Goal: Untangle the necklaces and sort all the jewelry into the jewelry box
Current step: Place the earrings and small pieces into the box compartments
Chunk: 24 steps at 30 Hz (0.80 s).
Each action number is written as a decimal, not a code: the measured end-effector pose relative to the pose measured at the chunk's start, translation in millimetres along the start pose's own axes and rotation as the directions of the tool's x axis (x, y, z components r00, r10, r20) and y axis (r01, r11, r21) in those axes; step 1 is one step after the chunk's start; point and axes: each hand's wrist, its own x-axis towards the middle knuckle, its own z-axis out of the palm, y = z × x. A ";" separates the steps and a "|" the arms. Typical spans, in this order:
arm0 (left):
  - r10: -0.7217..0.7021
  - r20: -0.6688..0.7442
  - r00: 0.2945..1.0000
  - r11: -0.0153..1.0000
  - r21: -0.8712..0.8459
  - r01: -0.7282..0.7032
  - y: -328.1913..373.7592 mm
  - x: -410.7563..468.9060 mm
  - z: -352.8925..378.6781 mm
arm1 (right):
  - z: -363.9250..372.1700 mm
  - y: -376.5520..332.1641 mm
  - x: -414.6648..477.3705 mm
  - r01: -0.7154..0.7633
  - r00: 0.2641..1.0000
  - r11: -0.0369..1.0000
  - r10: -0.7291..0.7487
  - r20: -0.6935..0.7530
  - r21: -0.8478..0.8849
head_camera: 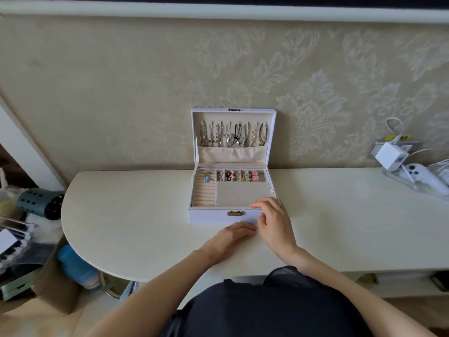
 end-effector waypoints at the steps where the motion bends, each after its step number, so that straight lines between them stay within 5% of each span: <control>1: 0.004 -0.029 1.000 1.000 0.024 -0.003 1.5 0.9 -1.0 | -1.1 1.4 -0.2 0.003 1.000 1.000 -0.003 -0.011 -0.015; 9: 0.055 -0.418 0.907 0.992 0.126 -0.002 -5.6 -20.7 -15.9 | -5.7 11.5 -7.6 -0.038 0.999 0.999 0.037 -0.002 -0.032; 13: -0.027 -0.508 0.861 0.990 0.107 0.093 -10.5 -31.8 -26.6 | -8.6 6.3 -12.7 0.157 0.982 0.984 -0.165 -0.092 -0.084; 17: -0.157 -0.531 0.833 0.980 0.017 0.196 -7.1 -39.8 -29.7 | -3.2 -4.8 -15.6 0.247 0.962 0.969 -0.246 0.119 0.008; 22: -0.457 -0.307 0.835 0.889 -0.142 0.435 -5.5 -50.4 -33.2 | 12.6 1.3 -23.1 -0.043 0.913 0.996 0.009 0.408 0.074; 24: -0.475 -0.216 0.853 0.880 -0.090 0.467 -7.5 -51.0 -33.0 | 19.7 1.4 -23.9 -0.104 0.888 0.989 0.043 0.459 0.109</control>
